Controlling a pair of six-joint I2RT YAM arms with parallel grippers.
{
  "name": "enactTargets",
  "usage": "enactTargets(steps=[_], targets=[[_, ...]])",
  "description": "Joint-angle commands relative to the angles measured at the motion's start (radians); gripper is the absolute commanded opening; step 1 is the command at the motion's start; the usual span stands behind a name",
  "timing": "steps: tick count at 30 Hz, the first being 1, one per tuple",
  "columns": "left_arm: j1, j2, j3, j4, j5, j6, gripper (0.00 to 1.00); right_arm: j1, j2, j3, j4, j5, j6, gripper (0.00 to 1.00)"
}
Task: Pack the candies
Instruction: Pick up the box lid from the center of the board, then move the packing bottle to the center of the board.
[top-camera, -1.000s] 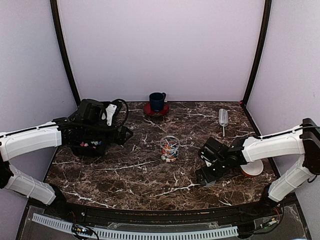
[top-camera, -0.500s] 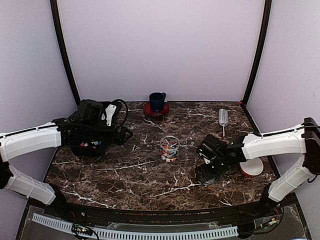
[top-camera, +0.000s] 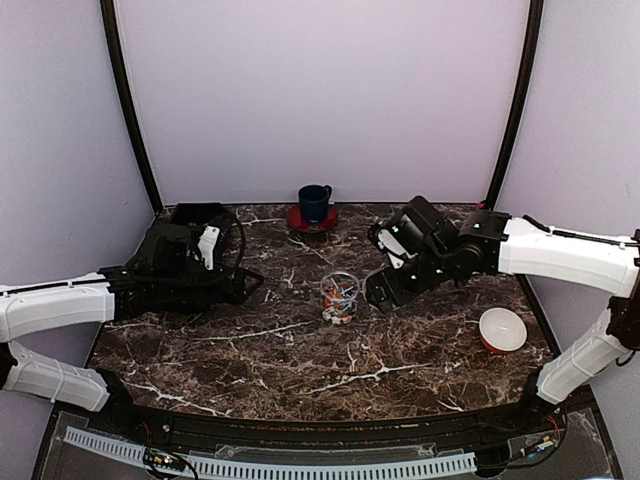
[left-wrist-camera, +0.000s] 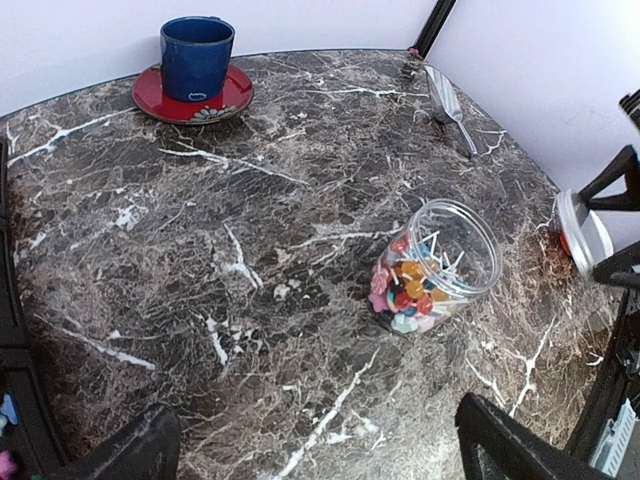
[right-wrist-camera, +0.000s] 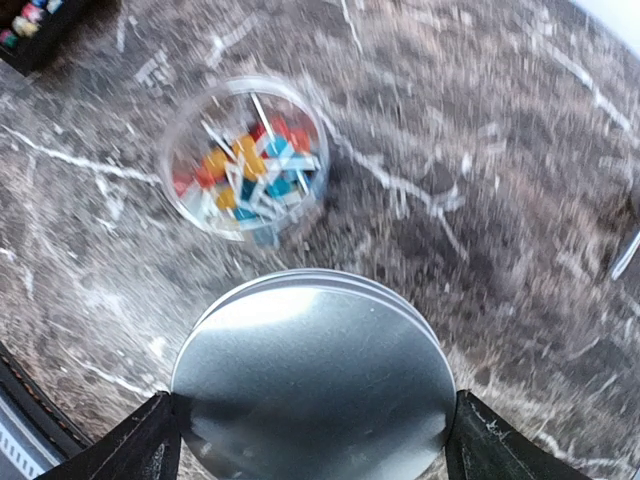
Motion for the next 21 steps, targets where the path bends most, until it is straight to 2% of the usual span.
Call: enactTargets(steps=[1, 5, 8, 16, 21], targets=[[-0.010, -0.029, -0.148, 0.266, -0.048, -0.046, 0.99, -0.006, 0.024, 0.105, -0.040, 0.009, -0.115, 0.89], [-0.070, 0.035, -0.253, 0.488, -0.133, 0.049, 0.99, -0.020, 0.051, 0.158, -0.032, -0.032, -0.169, 0.89], [-0.121, 0.140, -0.278, 0.655, -0.126, 0.146, 0.99, -0.033, 0.063, 0.182, -0.030, -0.048, -0.195, 0.89], [-0.140, 0.478, -0.241, 1.009, 0.104, 0.271, 0.99, -0.048, 0.041, 0.182, -0.027, -0.074, -0.216, 0.89], [-0.140, 0.683, -0.164, 1.141, 0.225, 0.304, 0.99, -0.053, 0.010, 0.167, -0.020, -0.077, -0.215, 0.89]])
